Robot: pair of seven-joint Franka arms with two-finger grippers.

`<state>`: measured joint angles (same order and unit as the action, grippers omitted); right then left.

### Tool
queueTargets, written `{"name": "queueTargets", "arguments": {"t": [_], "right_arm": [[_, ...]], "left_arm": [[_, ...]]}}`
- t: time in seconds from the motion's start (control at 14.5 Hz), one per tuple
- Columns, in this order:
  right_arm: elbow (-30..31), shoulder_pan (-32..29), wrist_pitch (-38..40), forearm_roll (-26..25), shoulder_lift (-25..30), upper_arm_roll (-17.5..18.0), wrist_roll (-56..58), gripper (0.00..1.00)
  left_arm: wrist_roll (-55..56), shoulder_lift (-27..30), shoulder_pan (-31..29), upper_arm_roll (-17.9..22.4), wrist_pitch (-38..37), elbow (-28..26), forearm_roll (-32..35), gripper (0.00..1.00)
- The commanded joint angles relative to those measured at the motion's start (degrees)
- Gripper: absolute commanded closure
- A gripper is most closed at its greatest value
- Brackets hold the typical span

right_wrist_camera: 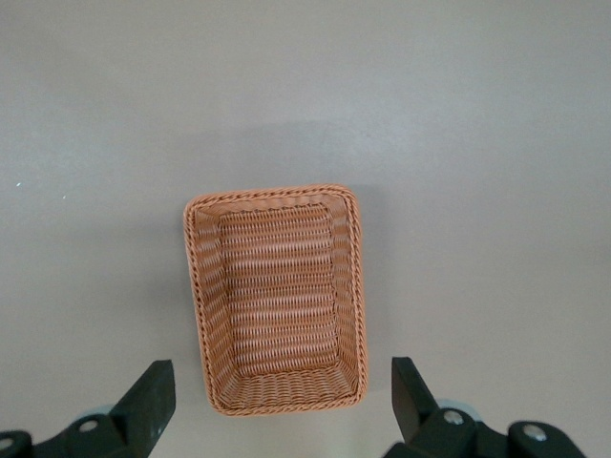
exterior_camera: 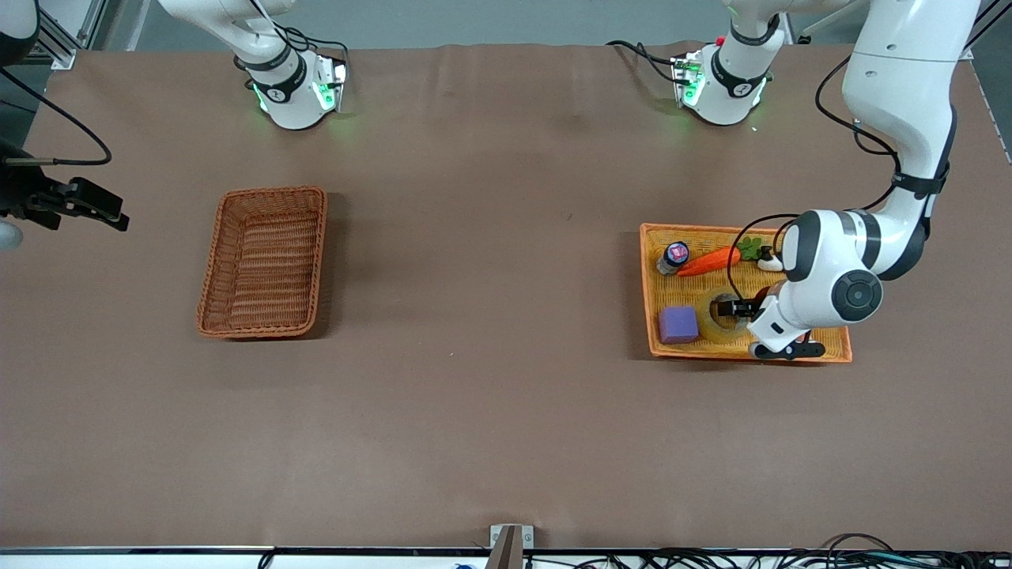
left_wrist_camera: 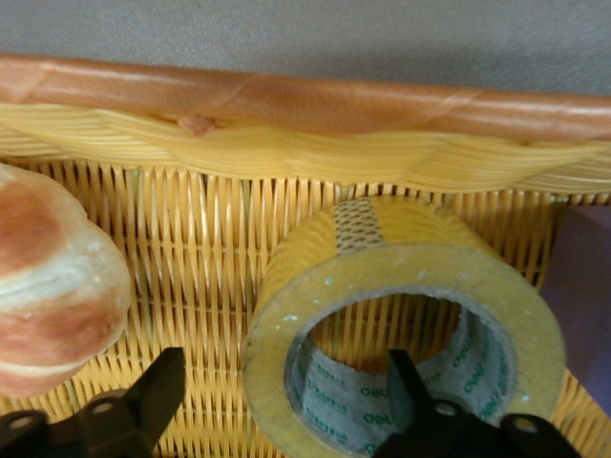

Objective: Move tape to another basket
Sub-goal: 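Lower the left gripper onto the yellow tape roll and grasp it, then lift the tape roll with the left gripper and carry it toward the table middle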

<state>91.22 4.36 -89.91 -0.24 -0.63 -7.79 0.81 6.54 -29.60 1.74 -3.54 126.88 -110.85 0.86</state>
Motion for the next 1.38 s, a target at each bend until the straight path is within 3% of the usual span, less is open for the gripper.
{"name": "queueTargets", "arguments": {"t": [0.0,0.21,0.28,0.76,1.03,1.31], "right_arm": [[0.45,-2.07,0.17,1.03,0.28,0.58,0.6,0.0],[0.45,-1.98,0.7,1.03,0.28,0.67,0.6,0.0],[0.45,-1.98,0.7,1.03,0.28,0.76,0.69,0.0],[0.37,-1.02,0.26,1.03,0.19,1.81,0.69,0.0],[0.37,-1.63,0.26,1.03,0.19,1.81,0.77,0.0],[0.37,-1.37,0.61,1.03,0.19,1.81,0.69,0.0]], "left_arm": [[0.05,-0.19,-0.42,-0.16,0.74,-0.25,1.07,0.37],[-0.48,-0.11,-1.21,-0.16,1.01,-0.16,1.07,0.95],[-0.57,0.68,-1.82,-0.24,0.31,-0.07,1.07,1.0],[-0.57,10.43,-1.57,-0.86,-13.22,4.49,1.25,1.0],[0.48,9.83,-0.6,-6.99,-19.38,13.18,1.34,1.0],[7.4,7.2,7.99,-8.33,-20.97,17.15,1.34,1.0]]}}
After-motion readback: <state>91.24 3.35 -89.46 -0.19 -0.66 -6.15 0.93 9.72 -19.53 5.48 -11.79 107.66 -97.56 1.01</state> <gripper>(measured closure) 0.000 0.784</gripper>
